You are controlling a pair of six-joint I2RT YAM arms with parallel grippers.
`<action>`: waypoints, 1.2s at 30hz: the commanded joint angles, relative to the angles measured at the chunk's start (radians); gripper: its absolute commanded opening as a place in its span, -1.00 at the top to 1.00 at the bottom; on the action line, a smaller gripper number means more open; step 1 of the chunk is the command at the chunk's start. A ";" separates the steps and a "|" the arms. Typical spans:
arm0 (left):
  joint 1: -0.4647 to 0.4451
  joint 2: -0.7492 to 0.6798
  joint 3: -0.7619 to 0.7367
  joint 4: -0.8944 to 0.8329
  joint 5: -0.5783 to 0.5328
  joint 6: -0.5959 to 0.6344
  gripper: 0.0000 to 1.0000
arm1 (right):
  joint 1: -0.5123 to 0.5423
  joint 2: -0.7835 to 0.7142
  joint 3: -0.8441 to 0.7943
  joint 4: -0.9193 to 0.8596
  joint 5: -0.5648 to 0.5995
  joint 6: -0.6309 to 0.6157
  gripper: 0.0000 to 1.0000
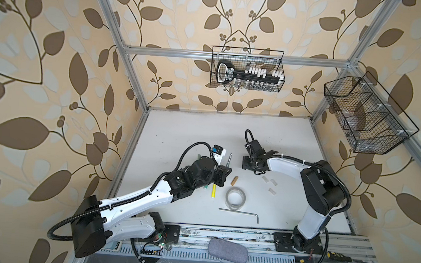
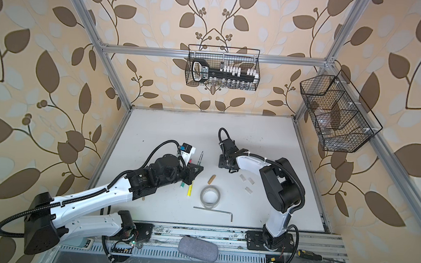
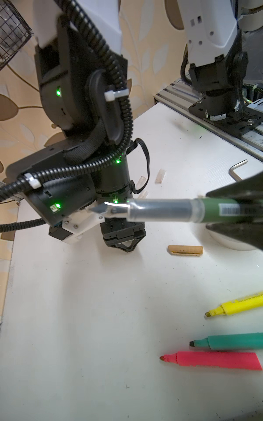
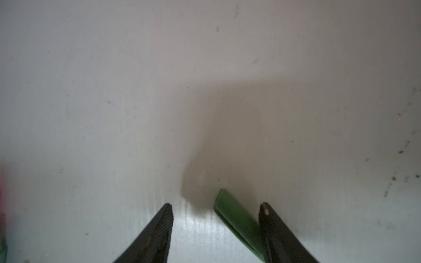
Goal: Insert the pens into the pen caps
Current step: 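Lower the right gripper and close it on the green cap, then lift the green cap with the right gripper and carry it toward the pen tip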
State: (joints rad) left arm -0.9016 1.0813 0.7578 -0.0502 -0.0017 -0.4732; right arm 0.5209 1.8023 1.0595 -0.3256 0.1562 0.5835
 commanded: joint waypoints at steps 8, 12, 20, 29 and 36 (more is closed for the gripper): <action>0.007 -0.040 0.011 0.001 -0.009 0.010 1.00 | 0.041 -0.032 -0.050 -0.032 0.074 0.026 0.15; 0.006 -0.044 0.010 0.001 -0.010 0.009 1.00 | 0.039 -0.023 -0.054 -0.032 0.082 0.028 0.33; 0.006 -0.040 0.011 0.001 -0.012 0.010 1.00 | 0.038 -0.016 -0.072 -0.029 0.089 0.025 0.65; 0.006 -0.032 0.016 0.003 -0.004 0.010 1.00 | 0.043 -0.006 -0.090 -0.013 0.080 0.036 1.00; 0.006 -0.031 0.016 0.004 -0.001 0.010 1.00 | 0.115 -0.004 -0.044 -0.113 0.288 0.088 1.00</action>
State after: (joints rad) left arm -0.9016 1.0615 0.7578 -0.0566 -0.0017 -0.4740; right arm 0.6079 1.7889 1.0046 -0.3408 0.3412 0.6395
